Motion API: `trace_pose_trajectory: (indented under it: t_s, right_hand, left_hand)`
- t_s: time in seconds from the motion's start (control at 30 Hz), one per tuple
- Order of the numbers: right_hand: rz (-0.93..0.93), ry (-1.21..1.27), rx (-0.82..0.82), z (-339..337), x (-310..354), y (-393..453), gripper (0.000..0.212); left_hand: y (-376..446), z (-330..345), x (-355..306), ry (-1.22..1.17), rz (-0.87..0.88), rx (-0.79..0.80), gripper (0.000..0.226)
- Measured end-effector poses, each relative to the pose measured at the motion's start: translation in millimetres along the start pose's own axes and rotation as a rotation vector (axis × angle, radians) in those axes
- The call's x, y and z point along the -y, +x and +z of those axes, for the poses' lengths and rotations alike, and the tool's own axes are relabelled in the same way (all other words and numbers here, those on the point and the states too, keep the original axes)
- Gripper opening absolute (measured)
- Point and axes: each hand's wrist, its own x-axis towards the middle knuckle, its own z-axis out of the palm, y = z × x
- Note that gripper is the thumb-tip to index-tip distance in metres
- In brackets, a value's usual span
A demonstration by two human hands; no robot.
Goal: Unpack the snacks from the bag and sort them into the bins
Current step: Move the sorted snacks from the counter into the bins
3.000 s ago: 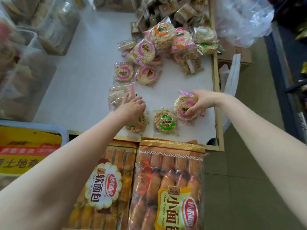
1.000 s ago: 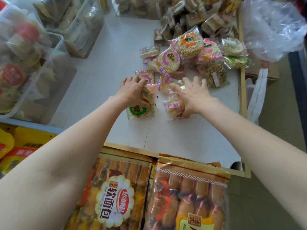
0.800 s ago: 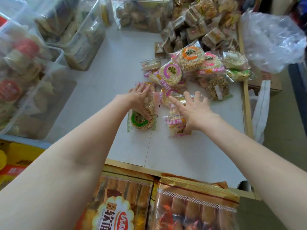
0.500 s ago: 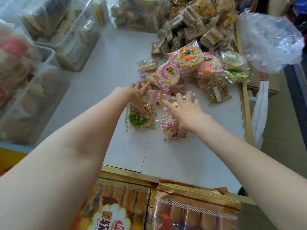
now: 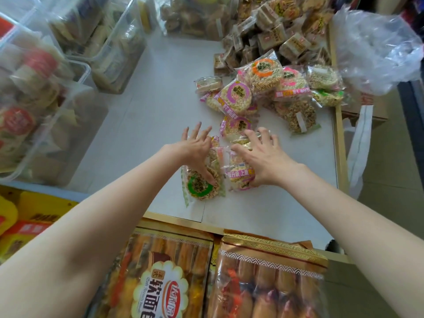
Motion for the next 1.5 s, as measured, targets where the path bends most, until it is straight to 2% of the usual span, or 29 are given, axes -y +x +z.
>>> trace_pose_trajectory:
  t_s: [0.13, 0.3, 0.37, 0.47, 0.53, 0.63, 0.7, 0.83, 0.97, 1.07, 1.2, 1.33, 1.5]
  right_hand:
    - [-0.009, -0.006, -0.003, 3.4, -2.0, -0.8, 0.091]
    - [-0.008, -0.028, 0.018, 0.4, 0.1, 3.8, 0.094]
    - [-0.003, -0.032, 0.015, 0.5, 0.3, 4.5, 0.095]
    - [0.016, -0.057, -0.011, 2.0, 3.8, 3.7, 0.094]
    - [0.039, -0.059, -0.047, 4.8, 9.0, 0.7, 0.093]
    - [0.093, -0.017, -0.115, 11.6, 15.5, -8.4, 0.084]
    - [0.125, 0.032, -0.138, 14.8, 19.5, -17.5, 0.081]
    - [0.212, 0.150, -0.199, 4.4, 31.9, -40.3, 0.084]
    - [0.190, 0.337, -0.445, -46.0, 63.1, -53.7, 0.085]
    - [0.061, 0.324, -0.574, -91.1, 115.1, -52.3, 0.083]
    - [-0.227, 0.294, -0.670, -130.2, 224.4, -51.7, 0.081]
    - [-0.555, 0.266, -0.815, -138.8, 352.6, -66.4, 0.074]
    - [-0.872, 0.186, -0.786, -132.8, 529.8, -91.2, 0.086]
  left_hand:
    - [5.4, -5.3, 8.7, -0.213, -0.021, 0.083, 0.131]
    - [4.9, -6.6, 4.1, -0.033, -0.079, 0.002, 0.139]
    - [-1.0, -8.3, 0.1, 0.041, -0.077, -0.104, 0.133]
    - [-12.3, -6.5, -5.9, 0.087, -0.057, -0.193, 0.111]
    - [-20.7, -1.1, -8.3, 0.049, -0.056, -0.196, 0.106]
    - [-37.1, 8.8, -13.0, -0.092, 0.005, -0.119, 0.111]
    - [-50.4, 19.1, -19.1, -0.123, 0.041, -0.126, 0.111]
    - [-83.6, 27.0, -18.3, -0.280, -0.043, -0.316, 0.102]
    - [-149.9, 37.1, 11.2, -0.682, -0.236, -0.671, 0.103]
    - [-221.0, 66.2, 40.0, -0.909, -0.412, -0.844, 0.103]
    - [-330.2, 118.9, 88.1, -0.958, -0.580, -0.975, 0.106]
    - [-446.9, 196.2, 115.1, -0.988, -0.741, -0.992, 0.107]
    - [-586.3, 325.3, 136.1, -1.097, -1.000, -1.025, 0.103]
